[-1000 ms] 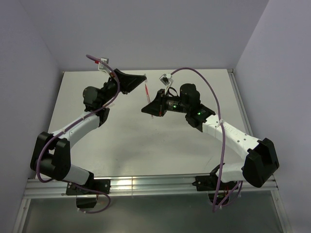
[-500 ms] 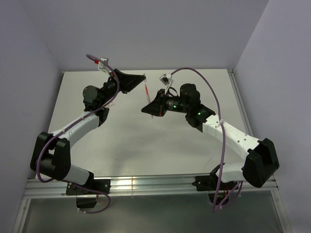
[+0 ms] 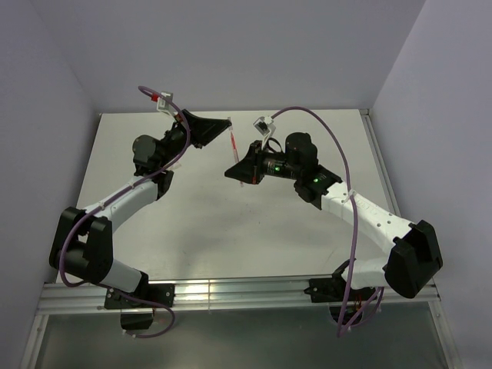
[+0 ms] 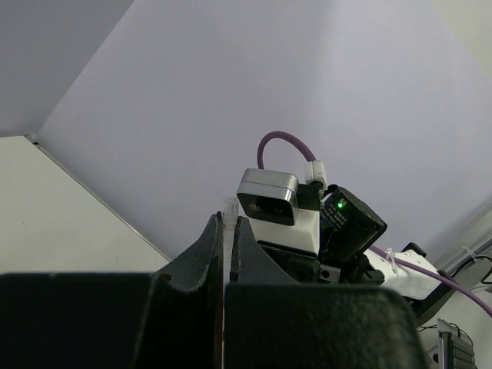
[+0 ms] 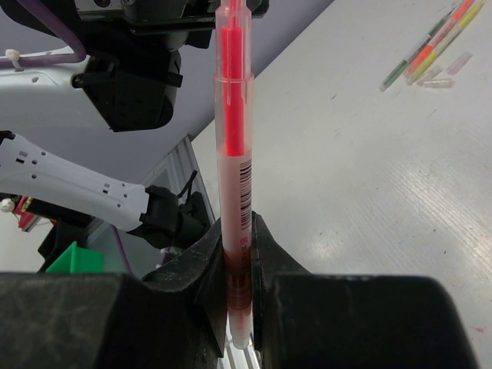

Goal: Insert the pens into the pen caps
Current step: Insert the pen cap onto the pen.

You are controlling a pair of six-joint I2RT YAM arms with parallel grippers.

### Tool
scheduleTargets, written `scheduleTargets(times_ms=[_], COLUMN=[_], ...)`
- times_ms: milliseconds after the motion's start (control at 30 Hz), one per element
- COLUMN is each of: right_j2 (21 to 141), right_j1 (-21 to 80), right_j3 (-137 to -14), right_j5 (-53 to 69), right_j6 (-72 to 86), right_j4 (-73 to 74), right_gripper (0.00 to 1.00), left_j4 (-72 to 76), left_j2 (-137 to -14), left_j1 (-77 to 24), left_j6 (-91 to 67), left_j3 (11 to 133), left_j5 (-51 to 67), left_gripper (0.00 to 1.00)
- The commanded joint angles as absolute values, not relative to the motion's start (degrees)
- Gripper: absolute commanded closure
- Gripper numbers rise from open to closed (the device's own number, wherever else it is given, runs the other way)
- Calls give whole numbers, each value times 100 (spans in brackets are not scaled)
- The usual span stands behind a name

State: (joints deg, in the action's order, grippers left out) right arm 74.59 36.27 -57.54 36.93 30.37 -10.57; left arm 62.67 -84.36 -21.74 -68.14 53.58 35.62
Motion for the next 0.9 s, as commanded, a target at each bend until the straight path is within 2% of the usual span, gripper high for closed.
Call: scheduleTargets(times_ms=[0, 867], right_j2=[7295, 7348], right_j1=[3621, 3612], right_j3=[-5959, -5968], right_j5=[3674, 3656], right_j6=[2971, 2971], right_j4=[-1151, -1134], right_gripper=[100, 100], left_j4=[6521, 6759], left_j2=[-8411, -8437], left_j1=[-2188, -2267], left_j6=[-6732, -6855], left_j3=[5405, 5432], left_j5=[3612, 3779], left_gripper=[100, 100])
